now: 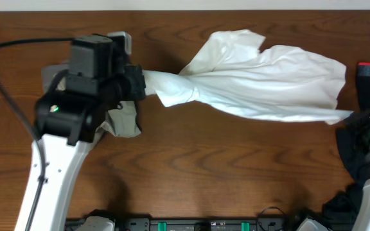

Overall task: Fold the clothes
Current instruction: 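Lift the T-shirt with both grippers and shake it out in the air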

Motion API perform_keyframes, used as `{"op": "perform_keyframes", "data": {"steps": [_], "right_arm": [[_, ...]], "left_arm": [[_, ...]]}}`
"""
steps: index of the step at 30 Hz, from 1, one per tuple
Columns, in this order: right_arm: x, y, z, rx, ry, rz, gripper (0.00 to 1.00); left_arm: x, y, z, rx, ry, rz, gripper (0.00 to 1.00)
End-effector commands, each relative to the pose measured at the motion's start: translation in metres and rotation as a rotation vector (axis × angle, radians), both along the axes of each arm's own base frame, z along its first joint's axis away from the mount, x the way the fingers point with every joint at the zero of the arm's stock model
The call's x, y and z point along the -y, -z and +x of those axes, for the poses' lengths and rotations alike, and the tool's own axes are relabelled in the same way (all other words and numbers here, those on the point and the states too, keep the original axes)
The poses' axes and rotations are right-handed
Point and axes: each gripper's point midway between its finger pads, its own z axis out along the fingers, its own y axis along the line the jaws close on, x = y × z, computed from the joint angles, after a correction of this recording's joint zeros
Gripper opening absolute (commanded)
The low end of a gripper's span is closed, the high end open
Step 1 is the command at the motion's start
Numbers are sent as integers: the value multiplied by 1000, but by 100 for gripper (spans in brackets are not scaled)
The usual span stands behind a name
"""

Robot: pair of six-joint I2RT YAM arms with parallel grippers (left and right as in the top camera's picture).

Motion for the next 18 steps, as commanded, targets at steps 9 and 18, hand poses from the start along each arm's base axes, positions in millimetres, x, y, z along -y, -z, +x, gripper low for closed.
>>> {"op": "perform_keyframes", "data": {"steps": [9, 18], "right_arm": [[-6, -187, 16, 162, -160, -180, 1], [-24, -307, -17, 365, -157, -359, 1]], "left_arm": [[-17, -234, -43, 666, 88, 110, 6], [-30, -294, -133, 800, 108, 60, 6]]}}
